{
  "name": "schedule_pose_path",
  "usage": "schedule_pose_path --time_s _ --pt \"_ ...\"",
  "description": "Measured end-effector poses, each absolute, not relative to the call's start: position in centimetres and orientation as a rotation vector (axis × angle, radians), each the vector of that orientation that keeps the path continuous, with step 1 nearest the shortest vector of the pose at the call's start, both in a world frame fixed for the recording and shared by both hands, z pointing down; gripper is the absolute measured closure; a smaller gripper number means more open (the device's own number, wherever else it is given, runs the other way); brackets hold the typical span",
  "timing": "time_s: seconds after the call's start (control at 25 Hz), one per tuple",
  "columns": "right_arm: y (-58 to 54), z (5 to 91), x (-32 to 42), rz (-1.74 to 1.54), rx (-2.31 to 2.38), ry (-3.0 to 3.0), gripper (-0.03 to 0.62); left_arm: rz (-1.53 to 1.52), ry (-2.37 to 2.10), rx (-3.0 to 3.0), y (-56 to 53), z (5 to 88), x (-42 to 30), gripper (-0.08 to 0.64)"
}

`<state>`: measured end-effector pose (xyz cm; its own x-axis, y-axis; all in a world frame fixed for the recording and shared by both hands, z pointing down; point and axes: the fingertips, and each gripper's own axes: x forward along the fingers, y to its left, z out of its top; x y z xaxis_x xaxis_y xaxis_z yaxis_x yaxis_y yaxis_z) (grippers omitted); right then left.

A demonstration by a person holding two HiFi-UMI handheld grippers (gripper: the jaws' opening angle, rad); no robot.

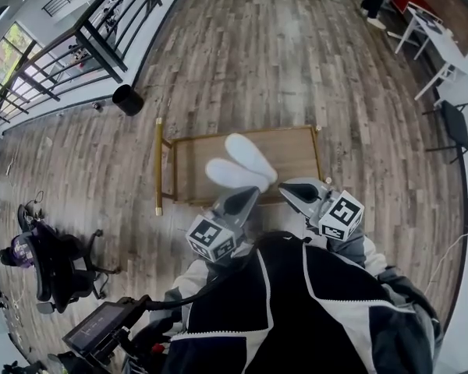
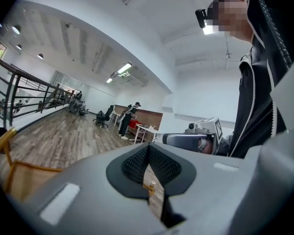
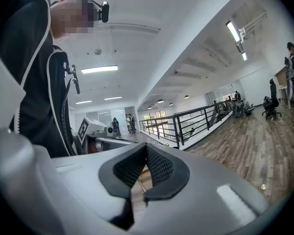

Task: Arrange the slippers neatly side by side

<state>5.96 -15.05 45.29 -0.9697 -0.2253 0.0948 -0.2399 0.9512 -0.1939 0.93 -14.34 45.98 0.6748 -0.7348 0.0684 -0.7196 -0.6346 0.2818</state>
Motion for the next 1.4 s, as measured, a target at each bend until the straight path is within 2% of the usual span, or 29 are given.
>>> schedule_pose_path --time_s 0.28,0.32,0.76,1.16,1.4 --pt "-17.0 45.5 8.6 0.303 0.346 -3.025 0.586 0.095 -1.322 2.424 -19.6 52.3 -0.5 0.553" --pt "-16.8 45.3 8.7 0.298 0.349 -3.022 0.586 0.107 -1.335 2.382 -20.0 53.4 -1.1 0.508" --pt "-16.9 45.8 11.0 0.327 0.423 -2.998 0.586 0.229 -1.476 1.809 -23.5 67.4 -7.7 0.398" --pt "-16.3 47.1 12.8 0.350 0.494 -2.943 0.586 0.230 -1.483 1.500 -25.9 75.1 -9.4 0.347" --pt "-16.1 47.6 14.1 0.366 0.547 -2.900 0.585 0.246 -1.514 1.410 -27.0 77.1 -10.1 0.409"
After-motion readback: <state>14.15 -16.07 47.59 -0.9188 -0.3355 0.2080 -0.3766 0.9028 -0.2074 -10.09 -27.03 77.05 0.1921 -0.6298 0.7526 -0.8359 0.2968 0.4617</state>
